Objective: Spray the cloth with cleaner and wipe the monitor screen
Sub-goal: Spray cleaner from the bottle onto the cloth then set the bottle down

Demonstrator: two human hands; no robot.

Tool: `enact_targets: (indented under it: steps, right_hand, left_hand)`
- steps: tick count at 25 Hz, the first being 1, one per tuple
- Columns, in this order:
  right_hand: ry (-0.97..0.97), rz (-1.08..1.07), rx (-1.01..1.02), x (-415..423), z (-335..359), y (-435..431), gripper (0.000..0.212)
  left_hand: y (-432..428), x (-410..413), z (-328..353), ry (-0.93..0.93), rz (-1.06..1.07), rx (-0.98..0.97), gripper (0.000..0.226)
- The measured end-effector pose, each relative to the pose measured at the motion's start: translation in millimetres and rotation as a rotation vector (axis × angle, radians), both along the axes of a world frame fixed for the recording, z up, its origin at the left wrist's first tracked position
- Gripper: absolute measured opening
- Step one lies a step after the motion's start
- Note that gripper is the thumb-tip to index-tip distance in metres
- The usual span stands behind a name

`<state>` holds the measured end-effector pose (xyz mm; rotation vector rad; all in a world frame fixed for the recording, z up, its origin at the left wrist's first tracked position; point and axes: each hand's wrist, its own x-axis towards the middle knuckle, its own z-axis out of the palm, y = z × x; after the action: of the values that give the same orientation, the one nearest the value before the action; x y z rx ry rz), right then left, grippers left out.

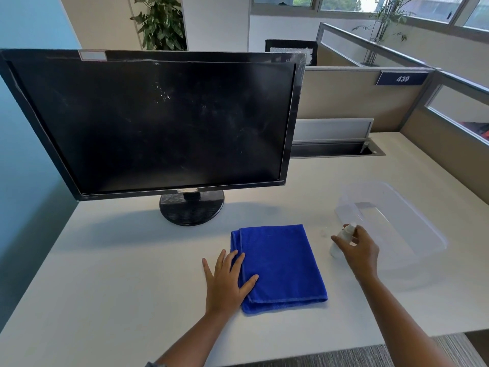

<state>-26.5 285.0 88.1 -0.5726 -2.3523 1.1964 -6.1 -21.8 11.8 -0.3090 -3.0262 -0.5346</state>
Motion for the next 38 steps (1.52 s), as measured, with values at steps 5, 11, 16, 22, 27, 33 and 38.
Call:
enact_targets:
  steps: [5,11,16,22,27,33,38]
  right_hand:
    - [-0.008,-0.009,0.036,4.5,-5.9,-2.8,0.047]
    - [-0.021,-0.01,0.016,9.2,-9.9,0.8,0.052]
    - [0.016,0.012,0.027,11.6,-10.8,3.1,0.064]
    - [0.228,-0.115,0.105,21.4,15.2,-15.1,0.089]
    - [0.359,0.042,0.379,31.4,25.0,-76.5,0.062]
    - [-0.756,0.402,0.604,18.6,-14.3,-117.2,0.138]
    - [-0.929,0.371,0.68,-4.0,-3.9,-100.4,0.151]
  left_hand:
    - [-0.2,-0.5,-1.1,-0.001,0.0,0.002,0.071]
    - [0.3,-0.2,-0.6,-0.012,-0.001,-0.003,0.072]
    - [0.8,0.1,-0.9,-0.004,0.002,-0.004,0.072]
    - [0.6,-0.2,-0.9,0.006,-0.001,0.004,0.071]
    - [0.6,-0.1,-0.8,0.006,-0.002,-0.005,0.072]
    - [-0.4,-1.1,-0.8,0.016,-0.001,-0.003,0.071]
    - [-0.3,-2.7,-1.0,-0.003,-0.004,-0.023,0.071]
